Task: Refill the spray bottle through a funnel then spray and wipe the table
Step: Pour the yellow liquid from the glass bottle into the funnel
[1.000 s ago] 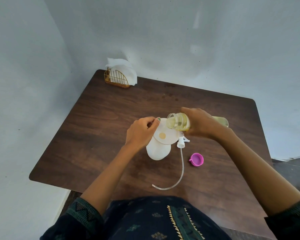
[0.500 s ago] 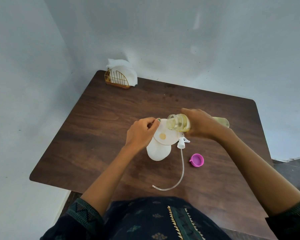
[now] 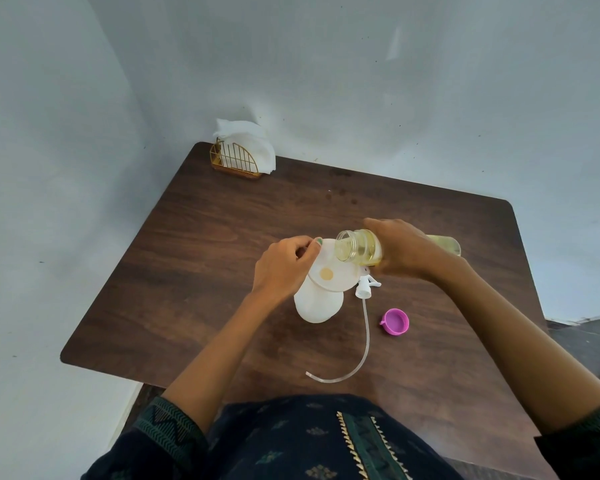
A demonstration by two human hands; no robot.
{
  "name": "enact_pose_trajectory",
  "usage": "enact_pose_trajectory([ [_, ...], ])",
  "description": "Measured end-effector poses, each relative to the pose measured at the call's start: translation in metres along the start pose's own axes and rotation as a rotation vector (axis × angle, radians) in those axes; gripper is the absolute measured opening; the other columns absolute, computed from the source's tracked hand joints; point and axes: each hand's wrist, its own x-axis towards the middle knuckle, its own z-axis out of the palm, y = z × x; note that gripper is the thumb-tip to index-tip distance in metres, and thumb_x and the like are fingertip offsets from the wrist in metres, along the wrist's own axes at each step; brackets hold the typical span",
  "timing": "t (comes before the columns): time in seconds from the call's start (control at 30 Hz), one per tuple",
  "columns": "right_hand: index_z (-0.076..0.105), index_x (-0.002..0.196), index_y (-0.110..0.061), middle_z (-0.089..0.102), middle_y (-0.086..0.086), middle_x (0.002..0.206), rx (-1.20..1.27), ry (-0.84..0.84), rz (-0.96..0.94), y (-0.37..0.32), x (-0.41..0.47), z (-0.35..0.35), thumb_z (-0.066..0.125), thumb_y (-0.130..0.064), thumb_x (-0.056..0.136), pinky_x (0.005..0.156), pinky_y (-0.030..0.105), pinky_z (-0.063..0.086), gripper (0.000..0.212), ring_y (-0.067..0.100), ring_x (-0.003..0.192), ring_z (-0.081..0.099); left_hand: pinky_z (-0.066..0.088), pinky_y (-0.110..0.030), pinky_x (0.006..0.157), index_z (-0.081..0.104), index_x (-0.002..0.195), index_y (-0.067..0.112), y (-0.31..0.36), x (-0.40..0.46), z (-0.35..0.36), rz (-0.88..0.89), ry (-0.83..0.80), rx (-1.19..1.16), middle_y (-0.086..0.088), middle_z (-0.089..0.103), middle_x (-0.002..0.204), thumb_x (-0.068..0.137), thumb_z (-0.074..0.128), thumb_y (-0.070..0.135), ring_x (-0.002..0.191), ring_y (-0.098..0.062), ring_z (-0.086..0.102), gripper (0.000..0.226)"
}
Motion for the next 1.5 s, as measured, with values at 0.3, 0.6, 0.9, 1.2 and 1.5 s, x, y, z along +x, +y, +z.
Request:
enact_pose_trajectory([
  [0.3,0.051,0.092,-0.013,0.064,0.002,0.086,-0.007,-0.012,0.002,-0.0001,0.0002,-0.0010,0.077,-0.019,0.066,0.070,0.042,0.052,0.038,0.025,0.078,0.060,0.032,-0.027,0.054,0.062,0.074,0.021,-0.0003,0.0000,0.0005,-0.004,0.008,-0.004,0.008,0.051,0.056,0.096,0.043,0.046,0.056,-0.010,0.046,0.038],
  [0.6,0.051,0.092,-0.013,0.062,0.002,0.084,-0.015,-0.019,-0.006,-0.0002,-0.0002,-0.0014,0.077,-0.019,0.066,0.069,0.042,0.052,0.037,0.024,0.076,0.060,0.035,-0.027,0.056,0.065,0.079,0.021,-0.0032,0.0012,0.0031,-0.001,0.006,-0.017,0.004,0.059,0.062,0.095,0.042,0.048,0.059,-0.012,0.051,0.039],
  [0.9,0.048,0.089,-0.015,0.061,0.001,0.083,-0.025,-0.021,-0.009,-0.0008,-0.0010,-0.0031,0.077,-0.019,0.067,0.064,0.036,0.047,0.036,0.023,0.075,0.058,0.037,-0.028,0.056,0.066,0.080,0.023,-0.0029,0.0006,0.0025,-0.002,0.008,-0.009,0.002,0.061,0.065,0.096,0.042,0.048,0.060,-0.012,0.052,0.039],
  [1.2,0.051,0.093,-0.014,0.063,0.000,0.085,-0.035,-0.017,-0.002,-0.0008,0.0008,-0.0010,0.077,-0.019,0.065,0.065,0.038,0.049,0.038,0.023,0.077,0.059,0.031,-0.026,0.053,0.065,0.079,0.020,-0.0004,-0.0005,0.0002,-0.015,0.009,0.008,0.005,0.056,0.061,0.096,0.042,0.046,0.058,-0.010,0.048,0.039],
  [1.5,0.052,0.095,-0.016,0.063,-0.001,0.086,-0.032,-0.023,-0.003,-0.0006,0.0015,-0.0004,0.078,-0.020,0.065,0.070,0.040,0.053,0.040,0.021,0.077,0.060,0.031,-0.026,0.053,0.065,0.078,0.021,-0.0007,-0.0006,0.0005,-0.014,0.007,0.000,0.001,0.061,0.066,0.096,0.042,0.047,0.059,-0.010,0.048,0.039],
])
